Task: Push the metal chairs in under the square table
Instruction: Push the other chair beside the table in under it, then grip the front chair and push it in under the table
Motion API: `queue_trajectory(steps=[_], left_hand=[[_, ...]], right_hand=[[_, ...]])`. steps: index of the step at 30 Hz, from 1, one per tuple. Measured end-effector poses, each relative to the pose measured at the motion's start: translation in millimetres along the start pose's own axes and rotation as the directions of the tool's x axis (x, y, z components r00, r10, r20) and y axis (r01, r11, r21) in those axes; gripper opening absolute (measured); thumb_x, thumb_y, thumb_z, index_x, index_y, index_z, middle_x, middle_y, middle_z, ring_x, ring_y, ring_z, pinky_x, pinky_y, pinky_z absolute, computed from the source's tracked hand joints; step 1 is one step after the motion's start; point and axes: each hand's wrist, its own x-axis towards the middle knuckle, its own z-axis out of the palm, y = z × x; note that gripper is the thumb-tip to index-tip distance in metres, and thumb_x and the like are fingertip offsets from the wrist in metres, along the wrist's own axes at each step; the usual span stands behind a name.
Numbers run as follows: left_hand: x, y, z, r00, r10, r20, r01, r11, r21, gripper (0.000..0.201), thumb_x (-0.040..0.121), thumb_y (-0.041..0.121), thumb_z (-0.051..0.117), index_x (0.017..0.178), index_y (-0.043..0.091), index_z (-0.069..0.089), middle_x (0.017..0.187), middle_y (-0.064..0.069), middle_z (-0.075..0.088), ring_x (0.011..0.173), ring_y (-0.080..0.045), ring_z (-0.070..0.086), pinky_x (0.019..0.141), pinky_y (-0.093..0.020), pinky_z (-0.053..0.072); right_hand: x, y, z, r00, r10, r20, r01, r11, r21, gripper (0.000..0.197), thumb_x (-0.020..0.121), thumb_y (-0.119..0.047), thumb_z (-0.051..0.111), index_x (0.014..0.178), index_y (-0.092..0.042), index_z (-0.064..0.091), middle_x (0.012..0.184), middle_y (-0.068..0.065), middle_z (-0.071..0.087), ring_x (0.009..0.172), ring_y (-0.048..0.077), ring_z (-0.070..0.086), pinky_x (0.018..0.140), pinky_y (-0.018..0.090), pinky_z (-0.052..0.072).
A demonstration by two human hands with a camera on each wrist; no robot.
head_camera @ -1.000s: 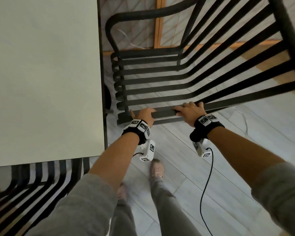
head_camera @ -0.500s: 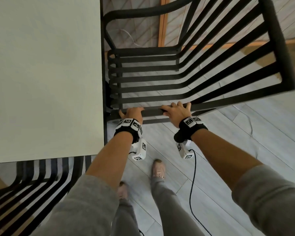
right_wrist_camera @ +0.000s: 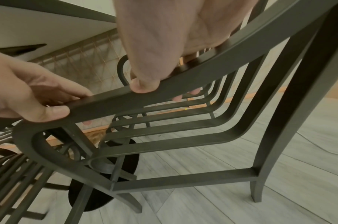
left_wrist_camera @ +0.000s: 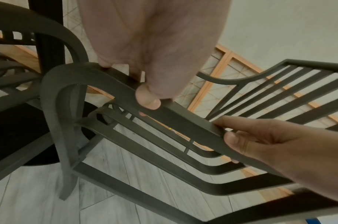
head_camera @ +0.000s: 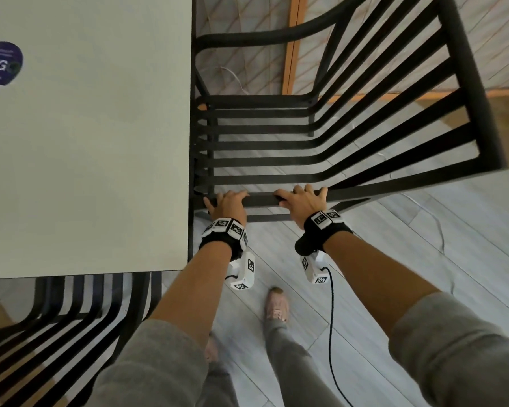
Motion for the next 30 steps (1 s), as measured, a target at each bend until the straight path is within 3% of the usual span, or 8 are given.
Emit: queue_trajectory(steps=[4,6,9,15,19,24,26,30], left_hand=[[-15.3,0.3,-7.7,0.994,0.056,0.097,-0.055,0.998,-0.014,0.07,0.088,-0.001,0.049,0.144,0.04,0.034,0.161,-0.002,0.022,0.15,-0.032,0.01,0.117,-0.061,0.002],[-27.3,5.4,-12.9,0.99,0.079,0.114,-0.075,0.996,-0.036,0.077,0.087,-0.003,0.049,0.147,0.04,0.027,0.164,-0.001,0.014,0.151,-0.033,0.005,0.118,-0.061,0.005],[-61.9,16.4,-17.6,0.986,0.146,0.075,-0.138,0.985,-0.106,0.077,0.084,-0.007,0.049,0.147,0.035,0.03,0.162,-0.003,0.021,0.149,-0.034,0.015,0.117,-0.06,0.02],[-154.6,-0.6,-50.2,0.948,0.3,0.107,-0.256,0.917,-0.305,0.058,0.089,0.0,0.05,0.142,0.021,0.041,0.152,-0.008,0.041,0.14,-0.031,0.036,0.115,-0.045,0.033],[-220.1,-45.6,-90.9,0.922,0.334,0.197,-0.257,0.907,-0.333,0.051,0.091,0.009,0.049,0.141,0.017,0.042,0.146,-0.013,0.047,0.13,-0.031,0.049,0.107,-0.039,0.042],[-313.7,-132.8,-146.3,0.889,0.431,0.154,-0.372,0.876,-0.306,0.048,0.089,0.009,0.05,0.137,0.011,0.045,0.14,-0.013,0.053,0.126,-0.03,0.053,0.103,-0.037,0.044],[-349.4,-173.2,-165.5,0.888,0.44,0.134,-0.398,0.881,-0.255,0.043,0.089,0.012,0.051,0.133,0.01,0.047,0.133,-0.015,0.056,0.118,-0.031,0.057,0.097,-0.038,0.048],[-407.9,-259.0,-196.9,0.891,0.414,0.188,-0.377,0.904,-0.203,0.053,0.087,0.022,0.061,0.136,0.01,0.045,0.138,-0.015,0.052,0.124,-0.029,0.053,0.102,-0.038,0.045]], right_hand=[[-12.6,-0.8,-7.6,1.0,-0.016,-0.017,0.017,0.999,0.049,0.039,0.096,-0.044,0.038,0.134,-0.042,0.035,0.125,0.005,0.052,0.119,0.032,0.044,0.102,0.065,0.029],[-20.7,-5.8,-17.3,0.999,-0.011,-0.036,0.014,0.996,0.089,0.042,0.095,-0.044,0.042,0.137,-0.041,0.034,0.132,0.005,0.048,0.124,0.032,0.042,0.105,0.065,0.029],[-40.9,-17.8,-29.0,0.997,-0.02,-0.081,0.029,0.994,0.109,0.043,0.095,-0.044,0.042,0.137,-0.04,0.034,0.139,0.004,0.046,0.127,0.031,0.042,0.104,0.06,0.034],[-113.1,-60.9,-44.6,0.985,-0.029,-0.171,0.046,0.995,0.093,0.042,0.094,-0.043,0.044,0.135,-0.039,0.035,0.139,0.002,0.046,0.125,0.031,0.047,0.1,0.057,0.04],[-174.0,-109.7,-54.3,0.97,0.009,-0.243,0.02,0.993,0.115,0.041,0.094,-0.041,0.044,0.134,-0.037,0.038,0.141,0.003,0.045,0.123,0.03,0.048,0.098,0.052,0.042],[-259.8,-194.0,-46.0,0.934,0.028,-0.356,0.037,0.984,0.177,0.038,0.094,-0.043,0.043,0.132,-0.037,0.041,0.138,0.002,0.047,0.122,0.029,0.048,0.096,0.052,0.044],[-290.8,-235.5,-38.9,0.925,0.004,-0.379,0.076,0.977,0.197,0.037,0.094,-0.043,0.044,0.13,-0.035,0.043,0.138,0.002,0.048,0.124,0.029,0.048,0.097,0.052,0.044],[-342.7,-328.4,-27.8,0.936,-0.1,-0.338,0.169,0.969,0.18,0.037,0.094,-0.043,0.046,0.129,-0.03,0.046,0.137,0.003,0.049,0.12,0.027,0.051,0.097,0.047,0.045]])
